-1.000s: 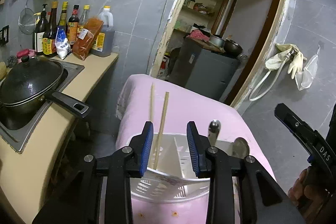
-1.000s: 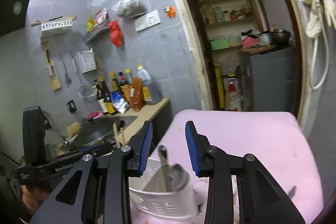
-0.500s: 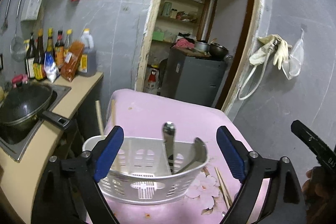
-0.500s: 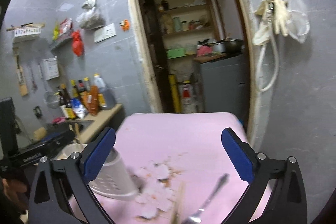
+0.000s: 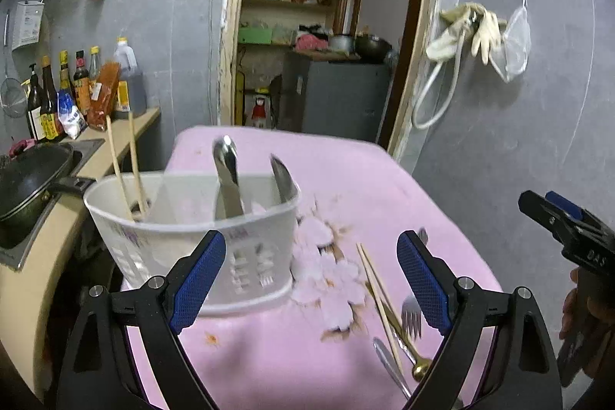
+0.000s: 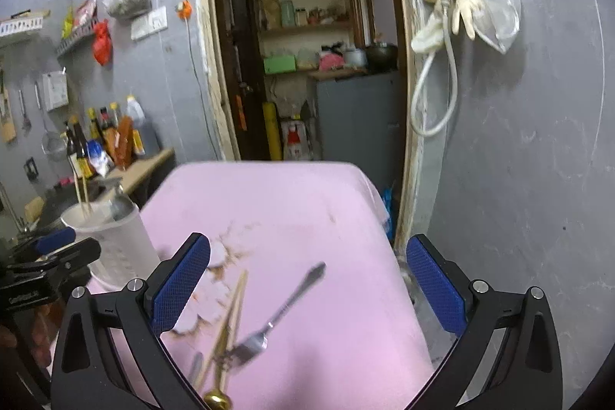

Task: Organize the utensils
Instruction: 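Move both tools back toward the steel fork and remaining utensils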

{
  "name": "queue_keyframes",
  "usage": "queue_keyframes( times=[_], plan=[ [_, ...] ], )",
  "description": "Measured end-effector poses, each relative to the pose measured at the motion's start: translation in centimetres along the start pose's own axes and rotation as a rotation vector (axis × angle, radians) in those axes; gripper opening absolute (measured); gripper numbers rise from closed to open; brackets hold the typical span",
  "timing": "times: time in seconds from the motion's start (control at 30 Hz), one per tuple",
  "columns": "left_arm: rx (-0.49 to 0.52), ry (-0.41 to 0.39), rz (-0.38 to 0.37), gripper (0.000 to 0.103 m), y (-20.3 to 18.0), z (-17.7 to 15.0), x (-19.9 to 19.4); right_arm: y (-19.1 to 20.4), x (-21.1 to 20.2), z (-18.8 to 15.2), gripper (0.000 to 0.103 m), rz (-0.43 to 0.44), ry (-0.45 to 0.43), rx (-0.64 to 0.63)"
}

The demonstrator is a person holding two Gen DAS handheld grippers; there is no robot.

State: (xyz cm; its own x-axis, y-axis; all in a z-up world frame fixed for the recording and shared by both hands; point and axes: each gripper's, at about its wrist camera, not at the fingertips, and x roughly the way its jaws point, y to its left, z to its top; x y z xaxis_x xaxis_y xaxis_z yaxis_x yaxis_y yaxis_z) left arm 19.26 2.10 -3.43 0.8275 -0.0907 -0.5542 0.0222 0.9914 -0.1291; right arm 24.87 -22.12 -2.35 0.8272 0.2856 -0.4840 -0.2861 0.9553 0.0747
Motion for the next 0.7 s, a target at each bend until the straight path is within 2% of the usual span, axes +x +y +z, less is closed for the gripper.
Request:
queue_keyframes(
  times=[0.27,0.37,0.4,0.43,0.57,0.7],
  plan=[
    [-0.005,0.134,-0.019,0.087,-2.3,-3.1,3.5,-2.5,2.9,-2.5,0.103,0.033,0.127,0.006],
    [0.006,0.173,-0.020,0.085,-3.0,-3.5,4.9,-3.2,4.0,-3.1,0.093,0.051,0.160,0.017],
    [0.012,0.183,-0.022,0.084,-3.2,-3.5,5.4,-3.4,4.4,-3.3,0.085,0.053,0.178,0.019],
    [0.014,0.197,-0.025,0.078,-3.4,-3.6,5.9,-3.5,4.9,-3.5,0.078,0.059,0.194,0.023],
    [0.014,0.266,-0.045,0.057,-3.7,-3.8,8.2,-3.5,6.5,-4.1,0.070,0.093,0.231,0.041],
    [0.028,0.316,-0.072,0.048,-4.1,-4.0,10.4,-3.1,7.9,-4.5,0.058,0.130,0.254,0.043]
  ],
)
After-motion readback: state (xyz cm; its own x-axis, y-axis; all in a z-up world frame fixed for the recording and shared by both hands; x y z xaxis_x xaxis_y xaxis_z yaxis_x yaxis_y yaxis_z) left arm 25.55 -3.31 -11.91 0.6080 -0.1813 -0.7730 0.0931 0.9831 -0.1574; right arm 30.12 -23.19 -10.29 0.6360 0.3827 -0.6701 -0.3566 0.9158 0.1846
